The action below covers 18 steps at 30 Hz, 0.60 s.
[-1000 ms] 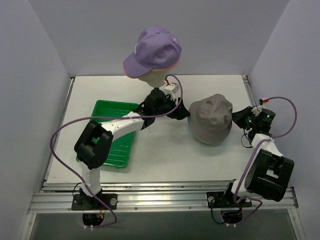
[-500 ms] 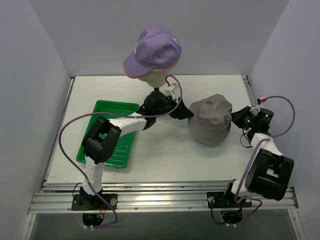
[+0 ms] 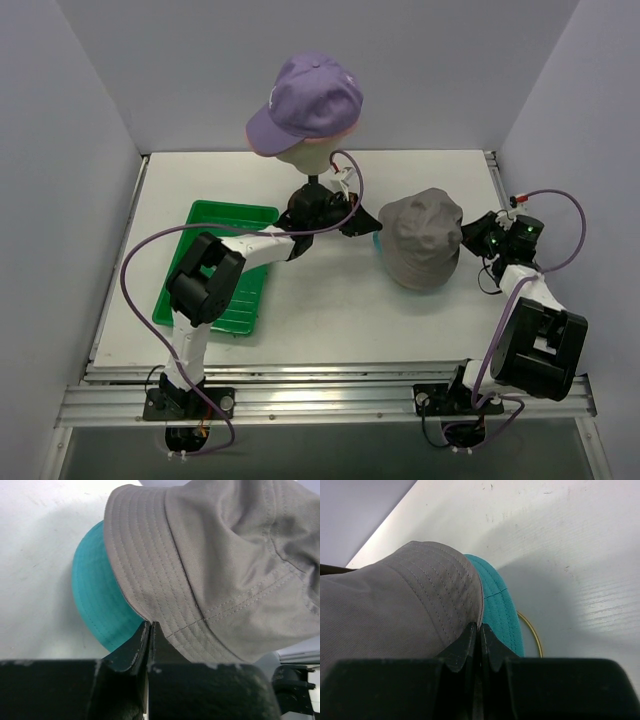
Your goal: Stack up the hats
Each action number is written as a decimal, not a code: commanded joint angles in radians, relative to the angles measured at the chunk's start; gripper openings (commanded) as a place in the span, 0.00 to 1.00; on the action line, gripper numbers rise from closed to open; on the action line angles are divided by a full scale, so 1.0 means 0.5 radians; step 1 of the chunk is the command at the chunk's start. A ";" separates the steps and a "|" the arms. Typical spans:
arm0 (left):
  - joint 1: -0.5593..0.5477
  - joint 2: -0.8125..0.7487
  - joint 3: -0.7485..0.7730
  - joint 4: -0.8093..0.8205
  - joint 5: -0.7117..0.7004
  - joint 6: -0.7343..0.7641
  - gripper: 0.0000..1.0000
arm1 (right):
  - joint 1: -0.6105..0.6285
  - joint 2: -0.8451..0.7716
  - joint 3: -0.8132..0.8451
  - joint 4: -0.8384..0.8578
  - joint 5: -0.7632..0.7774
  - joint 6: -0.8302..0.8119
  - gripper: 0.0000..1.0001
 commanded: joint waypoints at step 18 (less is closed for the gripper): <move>-0.015 -0.061 -0.180 -0.148 -0.325 0.156 0.03 | -0.017 0.147 -0.013 0.130 0.100 0.087 0.00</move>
